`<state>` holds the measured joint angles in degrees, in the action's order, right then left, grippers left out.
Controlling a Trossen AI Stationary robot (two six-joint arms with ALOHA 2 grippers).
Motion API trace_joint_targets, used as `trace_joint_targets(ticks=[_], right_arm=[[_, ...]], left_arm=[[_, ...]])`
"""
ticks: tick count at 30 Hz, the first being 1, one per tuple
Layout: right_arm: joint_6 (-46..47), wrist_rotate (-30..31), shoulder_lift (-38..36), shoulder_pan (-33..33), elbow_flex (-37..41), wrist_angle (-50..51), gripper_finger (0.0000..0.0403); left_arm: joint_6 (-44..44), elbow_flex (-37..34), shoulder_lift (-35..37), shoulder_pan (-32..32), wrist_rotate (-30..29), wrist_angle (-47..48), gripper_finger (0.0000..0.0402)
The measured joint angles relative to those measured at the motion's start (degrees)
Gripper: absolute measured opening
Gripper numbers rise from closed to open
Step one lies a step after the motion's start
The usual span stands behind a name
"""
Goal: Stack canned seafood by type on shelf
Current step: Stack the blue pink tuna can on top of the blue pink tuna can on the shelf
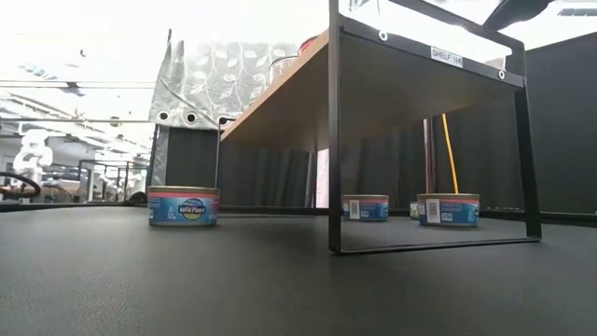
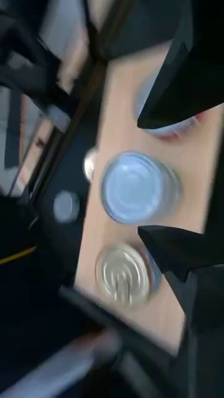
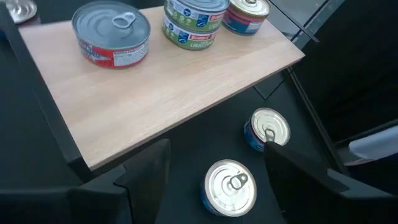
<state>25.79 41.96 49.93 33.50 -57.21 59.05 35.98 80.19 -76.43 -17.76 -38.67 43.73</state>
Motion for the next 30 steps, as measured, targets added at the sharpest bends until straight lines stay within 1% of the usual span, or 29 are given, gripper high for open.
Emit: trace_joint_targets(ticks=[2, 5, 6, 8, 9, 11, 14, 20, 23, 26, 28, 30], right_arm=[[1.98, 0.19, -0.02, 0.0, 0.0, 0.02, 0.0254], [5.92, 2.39, 0.0, -0.04, 0.0, 0.19, 0.0254], [7.19, 3.97, 0.0, -0.04, 0.0, 0.38, 0.0254], [9.04, 7.18, 0.0, -0.57, 0.0, 1.08, 0.0254], [9.41, 8.28, -0.03, -1.24, 0.0, 1.51, 0.0254], [9.96, 8.39, -0.49, -3.3, 0.0, 2.72, 0.0252], [10.44, 4.65, -0.81, -7.43, -0.02, 4.6, 0.024], [8.6, 0.97, -0.54, -14.84, 2.89, 4.83, 0.0201], [8.2, -0.24, 0.42, -20.3, 5.75, 1.57, 0.0182], [5.14, -6.08, 1.74, -25.84, 9.84, -4.21, 0.0164], [3.46, -9.23, 2.74, -29.12, 12.33, -6.26, 0.0155], [2.54, -9.55, 3.24, -32.14, 14.14, -6.7, 0.0147]], left_arm=[[-0.34, -1.51, -0.61, -4.07, -7.23, 1.19, 0.0267], [3.16, -4.08, -1.61, -7.92, -15.83, 1.79, 0.0267], [4.97, -5.17, -1.96, -8.86, -18.13, 1.83, 0.0267], [8.0, -6.9, -2.98, -9.99, -20.75, 1.9, 0.0267], [9.18, -7.65, -3.45, -10.36, -21.36, 1.82, 0.0267], [10.94, -9.19, -4.16, -10.86, -21.92, 1.64, 0.0267], [11.73, -10.48, -5.85, -10.96, -22.33, 1.44, 0.0267], [6.57, -10.5, -6.64, -9.8, -24.17, 1.78, 0.0267], [6.63, -10.5, -6.07, -9.1, -25.13, 2.42, 0.0267], [4.29, -10.48, -5.4, -8.1, -25.98, 3.25, 0.0267], [4.18, -10.48, -5.3, -7.37, -26.15, 4.29, 0.0267], [4.75, -10.48, -5.3, -7.15, -26.17, 5.6, 0.0267]])
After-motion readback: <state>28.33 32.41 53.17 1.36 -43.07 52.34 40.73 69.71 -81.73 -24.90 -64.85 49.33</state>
